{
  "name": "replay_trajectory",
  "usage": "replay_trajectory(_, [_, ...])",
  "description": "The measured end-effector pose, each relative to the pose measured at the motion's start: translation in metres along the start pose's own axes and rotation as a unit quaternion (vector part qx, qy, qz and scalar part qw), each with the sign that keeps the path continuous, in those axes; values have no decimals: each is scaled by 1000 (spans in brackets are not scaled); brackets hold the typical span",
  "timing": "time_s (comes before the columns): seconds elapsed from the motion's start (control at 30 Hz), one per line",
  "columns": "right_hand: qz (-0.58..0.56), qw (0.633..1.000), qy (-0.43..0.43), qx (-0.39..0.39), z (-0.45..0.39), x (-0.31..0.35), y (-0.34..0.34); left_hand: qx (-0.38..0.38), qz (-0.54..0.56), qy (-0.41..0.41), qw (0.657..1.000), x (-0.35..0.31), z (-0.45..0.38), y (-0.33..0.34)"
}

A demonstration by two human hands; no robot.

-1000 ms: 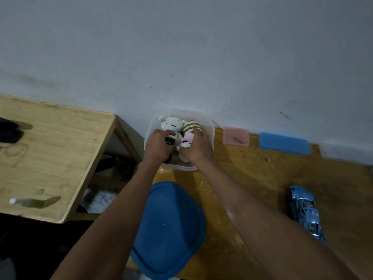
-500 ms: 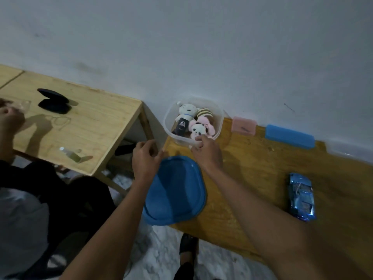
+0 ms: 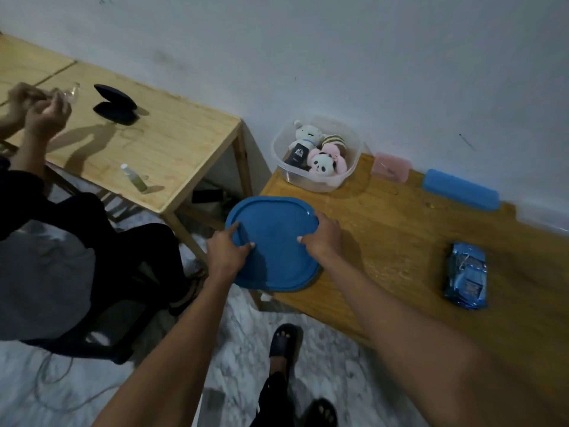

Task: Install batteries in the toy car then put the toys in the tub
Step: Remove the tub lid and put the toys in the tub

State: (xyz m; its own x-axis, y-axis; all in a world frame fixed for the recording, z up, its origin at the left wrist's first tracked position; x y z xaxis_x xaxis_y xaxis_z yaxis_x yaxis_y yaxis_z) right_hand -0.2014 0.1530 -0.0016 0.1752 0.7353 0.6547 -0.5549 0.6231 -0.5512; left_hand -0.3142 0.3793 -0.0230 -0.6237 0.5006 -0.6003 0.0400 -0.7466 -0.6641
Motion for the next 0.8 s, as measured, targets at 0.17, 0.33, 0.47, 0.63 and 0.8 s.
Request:
replay_trajectory(0.17, [5,995,-77,-61,17,38,-31,-37,-15,56,998,-40,5,-35])
replay_trajectory(0.33, [50,990,-97,-94,17,75,-76,-27,-15,108,994,-106,-10,-62])
replay_trajectory(0.47, [71,989,-57,-114,-1,79,-111,7,-36,151,988,-154,-40,-67])
replay_trajectory(0.63, [63,989,-21,-135,-37,75,-145,32,-64,190,979,-206,-84,-59])
replay_trajectory(0.8, [64,987,28,-143,-82,68,-162,43,-91,206,973,-237,-137,-47])
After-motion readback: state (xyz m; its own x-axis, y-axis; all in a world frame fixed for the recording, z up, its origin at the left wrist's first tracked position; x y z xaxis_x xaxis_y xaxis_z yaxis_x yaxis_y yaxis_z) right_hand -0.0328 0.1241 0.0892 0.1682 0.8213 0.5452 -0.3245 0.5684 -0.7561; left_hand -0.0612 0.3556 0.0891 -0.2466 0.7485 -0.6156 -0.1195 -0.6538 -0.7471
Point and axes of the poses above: each hand's wrist, its own z-axis away from the middle knuckle, its own y-axis out of the palm, x = y × z, the point moved 7 cm from there along -z, towards the middle knuckle, and after that the axes turned 14 degrees about x, right-handed, at the moved point
